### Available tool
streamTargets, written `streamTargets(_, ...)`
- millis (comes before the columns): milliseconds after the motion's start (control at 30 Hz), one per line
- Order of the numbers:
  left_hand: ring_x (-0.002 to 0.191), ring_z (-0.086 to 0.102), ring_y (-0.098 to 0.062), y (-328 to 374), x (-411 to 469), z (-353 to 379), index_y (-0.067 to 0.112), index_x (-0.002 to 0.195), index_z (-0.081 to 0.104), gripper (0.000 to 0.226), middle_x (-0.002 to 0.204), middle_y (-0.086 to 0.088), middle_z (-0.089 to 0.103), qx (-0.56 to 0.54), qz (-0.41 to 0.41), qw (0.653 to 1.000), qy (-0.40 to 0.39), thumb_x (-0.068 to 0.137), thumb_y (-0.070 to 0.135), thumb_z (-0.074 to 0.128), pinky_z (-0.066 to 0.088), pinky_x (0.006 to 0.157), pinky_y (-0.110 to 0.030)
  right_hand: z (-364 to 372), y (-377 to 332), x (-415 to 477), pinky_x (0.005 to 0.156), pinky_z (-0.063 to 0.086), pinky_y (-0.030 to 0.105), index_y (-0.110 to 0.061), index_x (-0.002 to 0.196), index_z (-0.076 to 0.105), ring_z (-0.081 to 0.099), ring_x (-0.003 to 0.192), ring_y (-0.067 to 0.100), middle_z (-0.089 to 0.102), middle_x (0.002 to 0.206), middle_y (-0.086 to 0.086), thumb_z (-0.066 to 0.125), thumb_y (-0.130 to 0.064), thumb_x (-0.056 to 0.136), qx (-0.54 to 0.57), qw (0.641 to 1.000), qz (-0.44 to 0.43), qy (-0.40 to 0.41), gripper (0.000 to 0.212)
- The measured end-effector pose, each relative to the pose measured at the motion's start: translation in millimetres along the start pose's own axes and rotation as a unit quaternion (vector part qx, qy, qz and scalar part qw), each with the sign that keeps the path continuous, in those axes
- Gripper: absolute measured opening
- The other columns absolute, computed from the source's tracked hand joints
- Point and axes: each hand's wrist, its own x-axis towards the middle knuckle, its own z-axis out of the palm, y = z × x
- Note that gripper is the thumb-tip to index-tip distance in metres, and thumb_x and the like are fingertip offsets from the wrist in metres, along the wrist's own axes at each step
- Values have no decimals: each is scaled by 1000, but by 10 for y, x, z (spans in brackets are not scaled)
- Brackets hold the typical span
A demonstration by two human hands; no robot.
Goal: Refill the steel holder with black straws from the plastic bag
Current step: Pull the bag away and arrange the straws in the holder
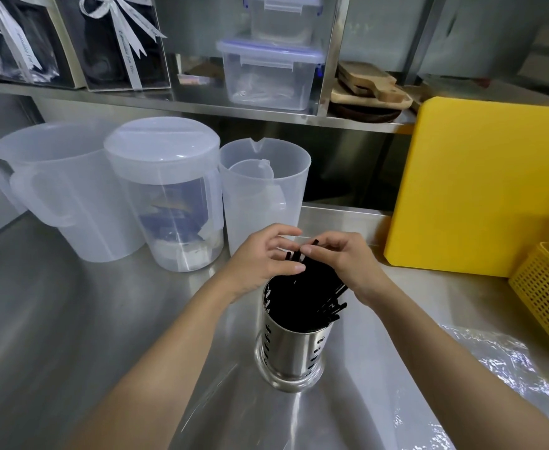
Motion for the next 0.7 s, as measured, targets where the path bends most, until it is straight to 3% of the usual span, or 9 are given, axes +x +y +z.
streamTargets(233, 81, 67, -5, -105, -13, -18, 21, 97, 65, 33, 86, -2, 70, 10, 2, 999, 30, 74, -2, 71, 50, 80, -14, -46, -5, 6, 57, 50, 15, -2, 86, 71, 64, 62, 9, 67, 72, 6, 66, -12, 81, 1, 1000, 9, -2, 13)
streamTargets(333, 91, 67, -14, -128, 7, 31, 22, 98, 66, 32, 93, -7, 71, 42, 9, 999, 28, 73, 3, 73, 51, 88, -23, -35, 4, 17, 56, 50, 15, -1, 86, 72, 63, 60, 10, 67, 72, 8, 66, -14, 80, -1, 1000, 8, 2, 15)
streamTargets(467, 86, 70, -14, -201, 46, 74, 29, 84, 70, 21, 84, 1, 75, 55, -8, 997, 58, 76, 9, 71, 52, 90, -34, -34, 13, 24, 57, 50, 16, 0, 86, 71, 63, 61, 11, 68, 72, 8, 67, -13, 80, 6, 1000, 11, 3, 15)
streamTargets(567, 81, 71, -13, -228, 54, 82, 23, 84, 72, 16, 83, 0, 75, 26, -21, 998, 59, 78, 8, 70, 55, 85, -29, -50, -2, 19, 57, 51, 15, 0, 83, 71, 64, 60, 9, 68, 71, 5, 67, -11, 79, 7, 1000, 9, -5, 12)
streamTargets(700, 64, 65, 2, -215, 56, 125, 12, 84, 72, 10, 67, 9, 70, 8, -10, 999, 43, 81, 4, 66, 49, 65, -11, -55, -29, 19, 56, 50, 12, -4, 78, 71, 63, 59, 4, 67, 64, -5, 67, -7, 79, 10, 1000, 6, -18, 6)
